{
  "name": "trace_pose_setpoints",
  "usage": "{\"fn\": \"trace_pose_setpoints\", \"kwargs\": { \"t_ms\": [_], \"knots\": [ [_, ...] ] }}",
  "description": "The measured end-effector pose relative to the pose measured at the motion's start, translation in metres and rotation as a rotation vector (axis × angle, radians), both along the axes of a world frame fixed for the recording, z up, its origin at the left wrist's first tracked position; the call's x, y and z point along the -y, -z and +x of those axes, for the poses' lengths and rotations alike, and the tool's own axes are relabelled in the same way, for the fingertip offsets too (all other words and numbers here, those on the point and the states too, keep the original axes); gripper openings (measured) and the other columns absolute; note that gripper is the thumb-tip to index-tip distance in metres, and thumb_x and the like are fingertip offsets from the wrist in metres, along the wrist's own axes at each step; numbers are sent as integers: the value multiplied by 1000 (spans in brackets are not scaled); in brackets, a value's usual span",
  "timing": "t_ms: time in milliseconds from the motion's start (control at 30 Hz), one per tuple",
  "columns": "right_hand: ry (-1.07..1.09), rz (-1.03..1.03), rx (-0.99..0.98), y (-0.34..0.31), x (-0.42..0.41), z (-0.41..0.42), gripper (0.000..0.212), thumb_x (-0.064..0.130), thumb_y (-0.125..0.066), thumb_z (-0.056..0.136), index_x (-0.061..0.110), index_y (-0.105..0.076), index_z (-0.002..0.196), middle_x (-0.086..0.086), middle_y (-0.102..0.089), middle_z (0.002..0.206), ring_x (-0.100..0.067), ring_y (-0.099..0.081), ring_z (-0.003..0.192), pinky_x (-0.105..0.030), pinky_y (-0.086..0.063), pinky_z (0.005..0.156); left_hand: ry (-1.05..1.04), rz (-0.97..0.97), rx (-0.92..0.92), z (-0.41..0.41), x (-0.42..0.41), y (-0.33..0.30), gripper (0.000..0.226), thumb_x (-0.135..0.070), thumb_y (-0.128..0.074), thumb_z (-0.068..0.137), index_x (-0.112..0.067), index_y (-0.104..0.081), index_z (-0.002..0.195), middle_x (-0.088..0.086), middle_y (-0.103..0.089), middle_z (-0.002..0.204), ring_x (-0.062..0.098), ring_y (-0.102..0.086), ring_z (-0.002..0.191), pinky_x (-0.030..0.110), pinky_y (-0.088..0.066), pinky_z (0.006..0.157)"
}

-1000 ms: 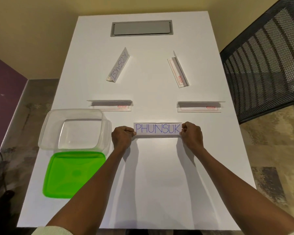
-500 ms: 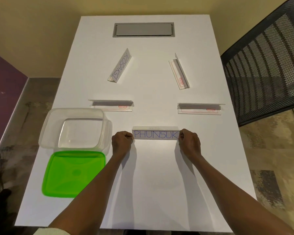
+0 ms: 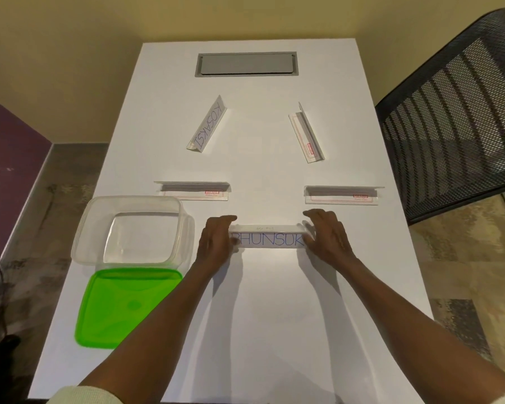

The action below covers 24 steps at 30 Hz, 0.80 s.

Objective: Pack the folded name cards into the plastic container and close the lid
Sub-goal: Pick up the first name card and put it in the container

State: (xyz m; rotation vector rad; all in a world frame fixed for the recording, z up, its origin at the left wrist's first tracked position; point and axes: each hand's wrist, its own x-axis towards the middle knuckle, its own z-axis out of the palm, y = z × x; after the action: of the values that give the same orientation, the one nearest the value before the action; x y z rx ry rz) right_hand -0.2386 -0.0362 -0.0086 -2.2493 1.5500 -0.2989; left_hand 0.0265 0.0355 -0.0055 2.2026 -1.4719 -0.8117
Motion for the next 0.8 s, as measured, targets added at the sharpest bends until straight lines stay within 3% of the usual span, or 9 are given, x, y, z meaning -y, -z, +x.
{"fn": "trace_pose_setpoints", "kwargs": {
  "t_ms": [133, 233, 400, 500, 700, 800],
  "knots": [
    [-194, 67, -150, 2, 13, 2, 61, 22, -71, 76, 17, -50, 133, 4, -53, 133, -24, -45, 118, -36, -40, 85, 232, -49, 157, 6, -4, 10, 76, -5, -81, 67, -11, -50, 137, 11, -56, 133, 30, -45, 126, 37, -39, 101],
    [-223, 84, -203, 6, 15, 5, 60, 20, -71, 75, 17, -49, 131, 4, -53, 133, -24, -45, 117, -35, -39, 84, 269, -37, 188, 10, -5, 13, 80, -3, -82, 63, -7, -51, 136, 11, -58, 132, 29, -46, 126, 38, -40, 99],
    [-242, 94, -207, 12, 17, 6, 57, 15, -70, 76, 13, -51, 130, 0, -56, 132, -27, -48, 113, -37, -44, 84, 331, -86, 199, 17, 1, 13, 74, 6, -82, 58, 1, -57, 129, 15, -62, 129, 36, -56, 118, 44, -48, 91],
    [-253, 82, -202, 14, 19, 3, 54, 12, -69, 78, 11, -53, 129, -1, -59, 130, -29, -51, 113, -37, -46, 84, 315, -61, 213, 17, 7, 9, 73, 3, -81, 59, -4, -59, 128, 17, -64, 125, 36, -55, 119, 40, -47, 93],
    [-246, 119, -209, 12, 21, 3, 28, 13, -62, 80, 11, -63, 108, -13, -66, 94, -32, -56, 97, -37, -46, 69, 318, 0, 165, 17, 8, 5, 54, -2, -75, 72, -10, -63, 124, 21, -65, 114, 36, -58, 111, 36, -49, 86],
    [-248, 129, -216, 10, 22, 3, 27, 14, -60, 82, 10, -63, 109, -14, -67, 95, -32, -56, 97, -39, -48, 72, 282, 43, 156, 18, 11, 5, 40, -6, -66, 82, -14, -65, 122, 14, -65, 116, 32, -58, 111, 29, -46, 84]
  ]
}}
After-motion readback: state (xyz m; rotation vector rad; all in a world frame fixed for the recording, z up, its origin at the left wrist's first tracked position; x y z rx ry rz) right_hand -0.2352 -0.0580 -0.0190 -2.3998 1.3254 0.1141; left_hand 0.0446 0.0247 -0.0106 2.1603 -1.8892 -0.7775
